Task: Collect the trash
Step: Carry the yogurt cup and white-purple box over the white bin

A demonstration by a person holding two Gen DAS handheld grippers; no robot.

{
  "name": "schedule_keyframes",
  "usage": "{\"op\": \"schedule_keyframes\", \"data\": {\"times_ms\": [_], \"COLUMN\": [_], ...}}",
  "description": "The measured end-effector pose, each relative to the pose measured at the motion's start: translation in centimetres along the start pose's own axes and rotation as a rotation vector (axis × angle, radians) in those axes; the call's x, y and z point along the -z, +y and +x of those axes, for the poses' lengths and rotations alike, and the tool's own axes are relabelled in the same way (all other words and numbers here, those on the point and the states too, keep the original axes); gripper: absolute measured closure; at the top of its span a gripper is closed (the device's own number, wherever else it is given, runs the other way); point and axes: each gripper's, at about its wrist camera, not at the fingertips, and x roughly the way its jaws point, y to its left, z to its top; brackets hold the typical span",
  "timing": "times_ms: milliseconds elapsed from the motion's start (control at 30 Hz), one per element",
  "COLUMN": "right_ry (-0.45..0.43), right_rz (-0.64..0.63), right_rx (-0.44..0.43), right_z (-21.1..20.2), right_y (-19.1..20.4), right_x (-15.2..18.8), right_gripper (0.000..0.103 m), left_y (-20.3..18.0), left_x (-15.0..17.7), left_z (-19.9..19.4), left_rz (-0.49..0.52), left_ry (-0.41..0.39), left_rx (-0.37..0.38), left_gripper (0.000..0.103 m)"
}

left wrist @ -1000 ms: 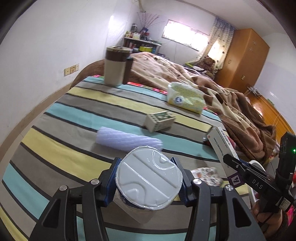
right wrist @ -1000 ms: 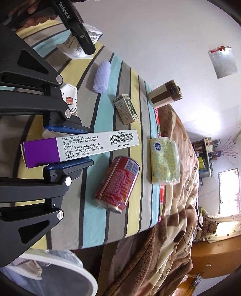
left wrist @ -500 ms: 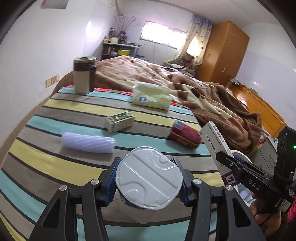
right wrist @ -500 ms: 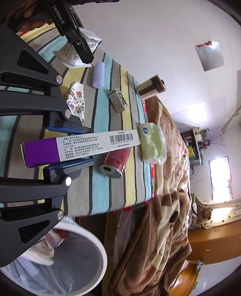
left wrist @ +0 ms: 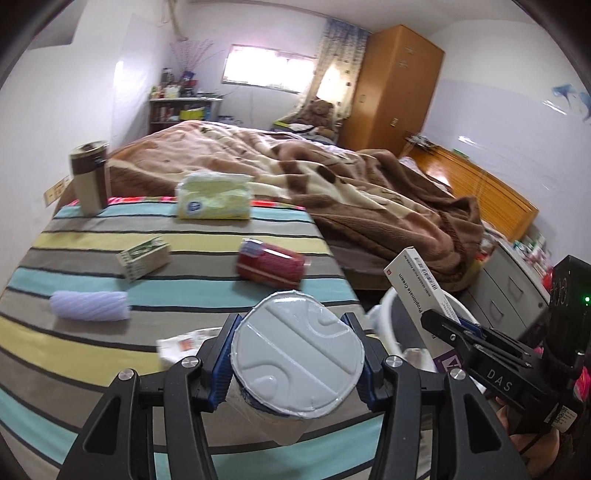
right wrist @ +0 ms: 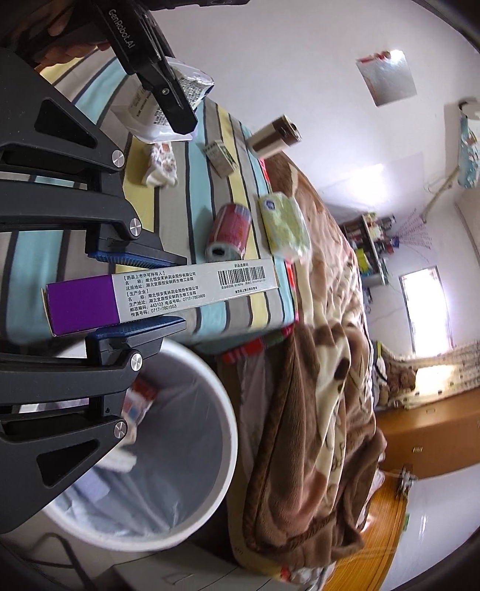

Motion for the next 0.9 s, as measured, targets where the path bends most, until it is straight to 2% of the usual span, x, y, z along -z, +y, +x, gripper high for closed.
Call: {"op": "schedule_keyframes", "data": {"times_ms": [233, 467, 900], "right_ry": [-0.024, -0.034, -0.003], "right_rz": [0.055, 0.105, 0.167], "right_rx": [0.041, 0.123, 0.226], "right_z": [-1.5, -2.5, -2.6], "right_y": [-2.4, -5.1, -8.8], "right_x": [0.3, 0.8, 1.7], "right_gripper": [0.076, 0.076, 0.076], "left_y": [-4.3, -7.9, -14.2], "left_x": [0.1, -0.1, 0.2], "left_z": [1.0, 2.5, 6.7], "left_rz": [0.067, 0.121, 0.215], "left_ry": [0.016, 0.035, 0.101], "left_rx": [0.055, 0.108, 0.194], "left_gripper": [0.049, 0.049, 0.049]}}
